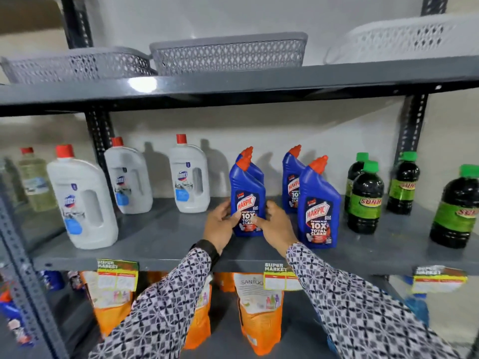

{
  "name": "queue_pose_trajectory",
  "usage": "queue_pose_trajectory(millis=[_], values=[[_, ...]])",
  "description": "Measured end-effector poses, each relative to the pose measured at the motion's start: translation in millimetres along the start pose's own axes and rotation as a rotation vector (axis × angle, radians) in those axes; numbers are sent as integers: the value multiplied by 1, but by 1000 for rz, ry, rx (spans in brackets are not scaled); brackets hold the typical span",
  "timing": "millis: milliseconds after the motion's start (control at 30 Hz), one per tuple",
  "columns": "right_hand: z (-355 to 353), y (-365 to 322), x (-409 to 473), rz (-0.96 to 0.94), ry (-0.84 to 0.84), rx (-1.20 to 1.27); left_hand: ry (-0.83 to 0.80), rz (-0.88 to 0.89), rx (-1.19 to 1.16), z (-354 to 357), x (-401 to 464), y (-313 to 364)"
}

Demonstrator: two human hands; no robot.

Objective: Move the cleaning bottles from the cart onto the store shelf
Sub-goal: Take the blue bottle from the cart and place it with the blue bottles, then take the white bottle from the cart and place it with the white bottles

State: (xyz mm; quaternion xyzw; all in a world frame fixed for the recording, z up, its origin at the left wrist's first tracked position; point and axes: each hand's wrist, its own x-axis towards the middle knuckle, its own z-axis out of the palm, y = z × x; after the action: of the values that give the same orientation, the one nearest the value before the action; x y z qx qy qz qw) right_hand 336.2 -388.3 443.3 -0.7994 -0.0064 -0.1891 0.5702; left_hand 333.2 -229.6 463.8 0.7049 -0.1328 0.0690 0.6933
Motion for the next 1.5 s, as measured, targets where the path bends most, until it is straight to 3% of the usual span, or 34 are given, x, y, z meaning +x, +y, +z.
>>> queue_pose_trajectory(millis=[133,200,300,467,667,867,1033,1133,1233,1300,1367,1500], values=[[-7,-22,-37,-11,114,37,105,-26,-35,-10,-20,9],[-7,-33,-64,-120,205,21,191,27,-59,-24,-47,16],[6,-46,-104,-299,133,34,281,129,-77,-55,-106,16],[81,-41,-159,-399,-307,43,614,77,-64,-124,-219,-29],[245,36,-232,-233,-914,-110,1015,-307,-28,-223,-336,-173],[393,158,-316,-24,-1470,-553,1116,-934,137,-308,-457,-350],[476,251,-385,5,-1837,-905,1101,-1286,52,-321,-518,-452],[506,301,-414,173,-1800,-969,1021,-1501,-27,-323,-538,-493],[537,346,-444,229,-1812,-989,969,-1529,-203,-327,-552,-526],[552,357,-462,234,-1773,-970,979,-1583,-186,-327,-547,-531],[565,369,-481,236,-1704,-933,1046,-1689,-14,-325,-542,-534],[577,387,-511,175,-1586,-940,1039,-1678,53,-322,-539,-538]])
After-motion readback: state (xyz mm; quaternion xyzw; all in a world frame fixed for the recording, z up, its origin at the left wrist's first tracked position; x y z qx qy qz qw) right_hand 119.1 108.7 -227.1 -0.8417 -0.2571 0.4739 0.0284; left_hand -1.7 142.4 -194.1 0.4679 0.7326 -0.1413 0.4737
